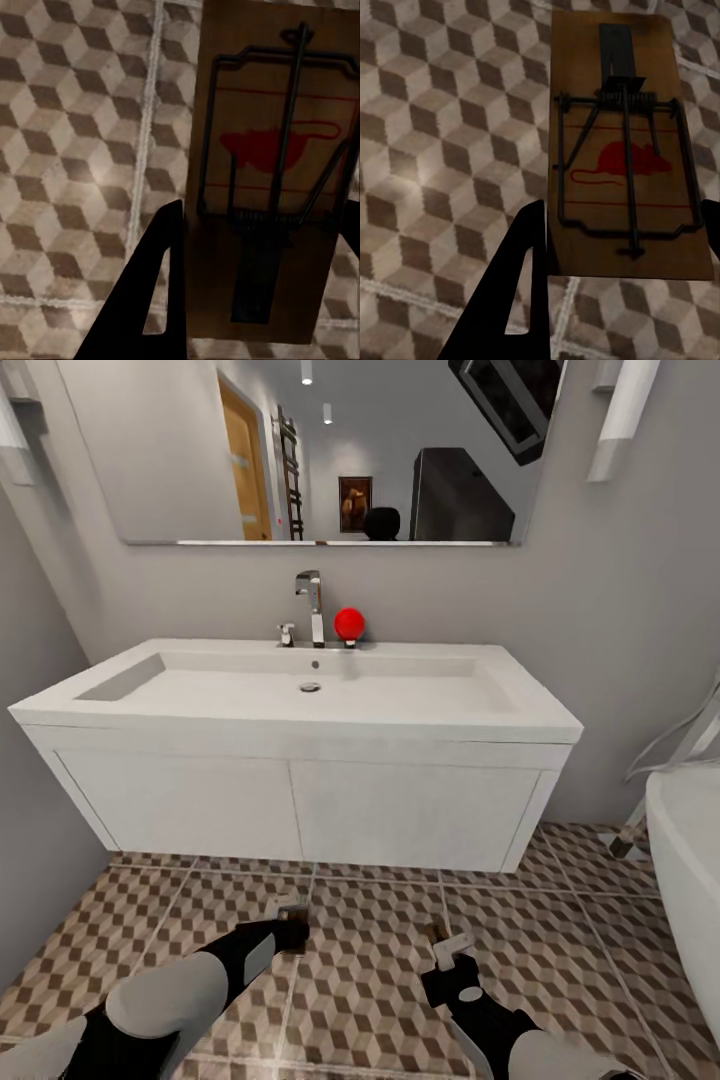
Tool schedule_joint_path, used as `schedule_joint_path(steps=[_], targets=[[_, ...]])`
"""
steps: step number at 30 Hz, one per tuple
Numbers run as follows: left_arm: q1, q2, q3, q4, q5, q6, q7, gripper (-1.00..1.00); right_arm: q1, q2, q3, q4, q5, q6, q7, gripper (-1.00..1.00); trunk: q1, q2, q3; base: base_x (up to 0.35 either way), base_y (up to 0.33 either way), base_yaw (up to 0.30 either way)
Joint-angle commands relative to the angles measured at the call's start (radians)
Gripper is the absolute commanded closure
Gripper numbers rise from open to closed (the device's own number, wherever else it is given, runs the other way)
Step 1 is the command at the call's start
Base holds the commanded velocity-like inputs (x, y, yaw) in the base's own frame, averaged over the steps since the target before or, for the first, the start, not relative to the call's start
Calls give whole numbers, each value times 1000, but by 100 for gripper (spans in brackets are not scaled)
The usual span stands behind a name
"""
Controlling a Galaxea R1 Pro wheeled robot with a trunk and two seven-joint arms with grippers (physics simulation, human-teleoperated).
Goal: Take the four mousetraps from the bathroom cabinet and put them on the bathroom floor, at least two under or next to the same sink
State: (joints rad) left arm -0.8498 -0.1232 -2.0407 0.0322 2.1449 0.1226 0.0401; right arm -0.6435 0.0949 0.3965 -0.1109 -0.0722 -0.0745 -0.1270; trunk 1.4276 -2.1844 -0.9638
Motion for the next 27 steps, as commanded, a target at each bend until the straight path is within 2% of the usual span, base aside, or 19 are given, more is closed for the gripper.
schedule_joint_path(steps=[1, 5, 8, 10, 15, 19, 27], targets=[[-6, -2, -9, 2, 7, -3, 1, 100, -1, 0, 7, 1, -9, -4, -3, 100, 4, -8, -4, 0, 0, 0], [-23, -19, -9, 2, 6, -49, -3, 100, -1, -1, -6, -1, -10, -3, -4, 100, 19, -36, -17, 0, 0, 0], [-34, -10, -9, 2, 6, -69, -4, 100, -1, -2, -67, 0, -10, -1, -5, 100, 31, -57, -26, 0, 0, 0], [-34, -7, -9, -5, 6, -124, -5, 100, -1, -2, -83, 0, -10, 8, -7, 100, 38, -71, -32, 0, 0, 0], [-34, -6, -10, -43, 4, -159, -5, 100, -12, -8, -89, -13, -7, 133, -7, 100, 57, -106, -48, 0, 0, 0], [-34, -5, -9, -48, 4, -161, -5, 100, -27, -8, -91, -15, -8, 194, -5, 100, 73, -134, -60, 0, 0, 0], [-34, 9, -10, -48, 4, -162, -4, 100, -42, -8, -91, -14, -6, 209, -5, 100, 103, -190, -86, 0, 0, 0]])
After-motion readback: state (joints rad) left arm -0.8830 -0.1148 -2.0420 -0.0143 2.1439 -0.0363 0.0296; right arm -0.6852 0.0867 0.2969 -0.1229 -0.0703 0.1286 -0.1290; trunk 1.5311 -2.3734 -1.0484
